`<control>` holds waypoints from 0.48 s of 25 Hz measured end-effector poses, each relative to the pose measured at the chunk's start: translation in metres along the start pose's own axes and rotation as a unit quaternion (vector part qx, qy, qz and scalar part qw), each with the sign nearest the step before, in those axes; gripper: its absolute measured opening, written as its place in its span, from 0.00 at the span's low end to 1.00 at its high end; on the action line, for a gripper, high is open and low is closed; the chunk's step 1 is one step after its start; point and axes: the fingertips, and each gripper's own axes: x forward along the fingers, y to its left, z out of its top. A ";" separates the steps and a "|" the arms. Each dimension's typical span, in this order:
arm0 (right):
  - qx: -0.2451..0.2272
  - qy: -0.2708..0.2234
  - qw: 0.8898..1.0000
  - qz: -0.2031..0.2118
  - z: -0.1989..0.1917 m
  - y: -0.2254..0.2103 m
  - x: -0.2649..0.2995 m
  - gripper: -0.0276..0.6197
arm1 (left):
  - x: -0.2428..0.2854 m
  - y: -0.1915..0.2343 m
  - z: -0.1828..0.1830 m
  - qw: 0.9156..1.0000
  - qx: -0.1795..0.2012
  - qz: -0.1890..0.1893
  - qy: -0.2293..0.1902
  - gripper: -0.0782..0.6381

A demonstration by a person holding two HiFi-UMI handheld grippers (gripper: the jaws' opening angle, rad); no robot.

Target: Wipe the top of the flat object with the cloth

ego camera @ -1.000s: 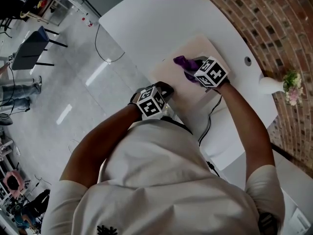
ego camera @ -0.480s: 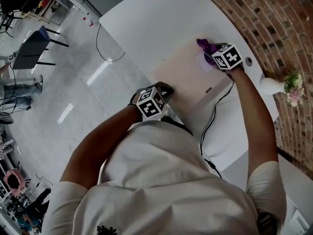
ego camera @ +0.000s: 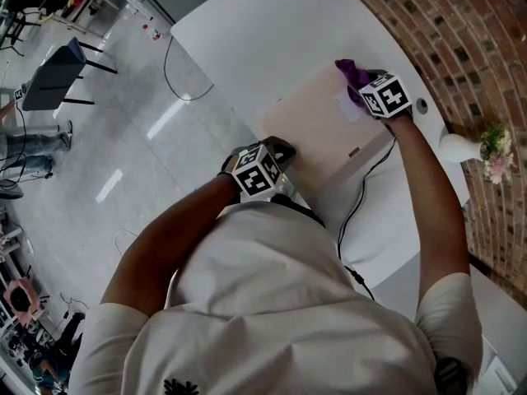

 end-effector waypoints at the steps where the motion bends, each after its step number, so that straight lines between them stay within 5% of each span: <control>1: -0.010 -0.004 1.000 0.013 0.005 0.011 -0.002 0.25 | 0.000 0.000 0.000 1.000 -0.001 -0.001 0.000 0.14; 12: -0.096 -0.027 0.978 0.184 0.056 0.175 -0.006 0.25 | -0.002 0.000 0.000 1.000 -0.002 -0.004 0.002 0.14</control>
